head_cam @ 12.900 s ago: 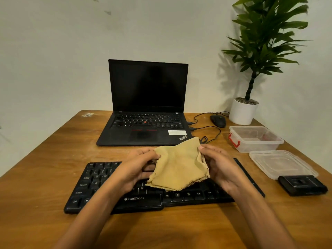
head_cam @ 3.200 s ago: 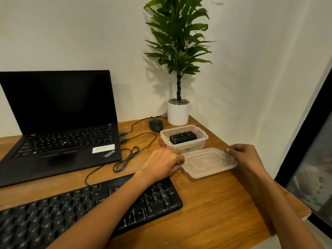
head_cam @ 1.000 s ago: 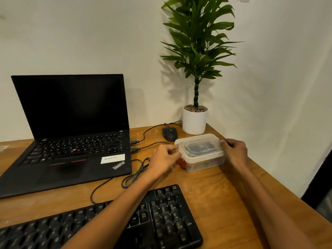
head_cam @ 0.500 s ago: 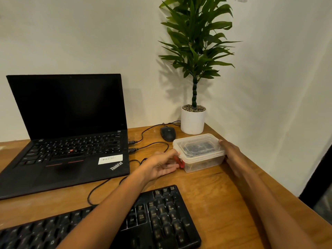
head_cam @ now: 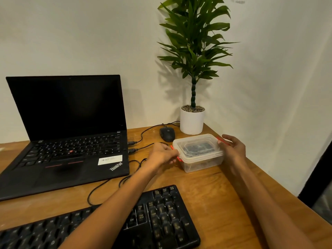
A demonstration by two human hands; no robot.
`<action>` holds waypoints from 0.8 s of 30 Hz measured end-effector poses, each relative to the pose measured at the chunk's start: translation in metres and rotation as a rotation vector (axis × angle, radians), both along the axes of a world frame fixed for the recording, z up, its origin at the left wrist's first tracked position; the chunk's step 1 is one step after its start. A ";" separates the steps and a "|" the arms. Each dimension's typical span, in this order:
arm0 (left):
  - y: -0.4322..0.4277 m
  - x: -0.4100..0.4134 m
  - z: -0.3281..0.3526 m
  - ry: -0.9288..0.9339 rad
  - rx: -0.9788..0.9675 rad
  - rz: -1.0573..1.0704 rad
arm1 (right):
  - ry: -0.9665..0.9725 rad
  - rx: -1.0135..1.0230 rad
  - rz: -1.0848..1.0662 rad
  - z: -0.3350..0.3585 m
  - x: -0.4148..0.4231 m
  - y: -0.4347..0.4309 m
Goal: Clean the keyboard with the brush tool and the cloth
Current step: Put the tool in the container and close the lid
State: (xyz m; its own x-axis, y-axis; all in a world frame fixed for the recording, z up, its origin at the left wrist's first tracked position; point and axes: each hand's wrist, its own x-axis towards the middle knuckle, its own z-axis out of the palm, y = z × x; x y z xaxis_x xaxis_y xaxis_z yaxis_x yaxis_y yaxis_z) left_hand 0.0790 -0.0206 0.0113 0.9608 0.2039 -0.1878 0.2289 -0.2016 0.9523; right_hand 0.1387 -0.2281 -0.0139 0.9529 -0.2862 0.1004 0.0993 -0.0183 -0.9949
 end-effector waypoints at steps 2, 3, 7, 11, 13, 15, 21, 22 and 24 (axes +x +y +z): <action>-0.002 0.002 -0.003 -0.078 0.227 0.003 | -0.023 -0.045 -0.030 -0.002 0.000 0.003; -0.003 0.002 -0.003 -0.116 0.318 0.010 | -0.028 -0.065 -0.040 -0.002 -0.001 0.005; -0.006 0.003 -0.003 -0.188 0.503 0.009 | -0.052 -0.142 -0.056 -0.002 -0.004 0.006; -0.007 0.008 0.004 -0.182 0.678 0.031 | -0.054 -0.204 -0.059 0.000 -0.006 0.007; -0.010 0.009 0.010 -0.159 0.698 0.029 | -0.052 -0.230 -0.062 0.001 -0.006 0.006; -0.011 0.010 0.015 -0.122 0.688 0.017 | -0.061 -0.250 -0.058 0.001 -0.007 0.006; -0.016 0.013 0.019 -0.109 0.836 -0.016 | -0.076 -0.307 -0.048 0.006 -0.010 0.010; -0.019 0.013 0.020 -0.120 0.885 -0.019 | -0.076 -0.310 -0.049 0.006 -0.010 0.010; -0.024 0.014 0.022 -0.141 0.998 -0.027 | -0.074 -0.319 -0.049 0.006 -0.011 0.010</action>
State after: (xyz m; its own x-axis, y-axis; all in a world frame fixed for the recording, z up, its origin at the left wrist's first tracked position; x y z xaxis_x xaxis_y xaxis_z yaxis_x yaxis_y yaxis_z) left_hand 0.0931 -0.0451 0.0334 0.9678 0.1832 0.1727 0.1102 -0.9250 0.3635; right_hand 0.1281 -0.2182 -0.0078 0.9255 -0.2746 0.2607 0.1621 -0.3347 -0.9283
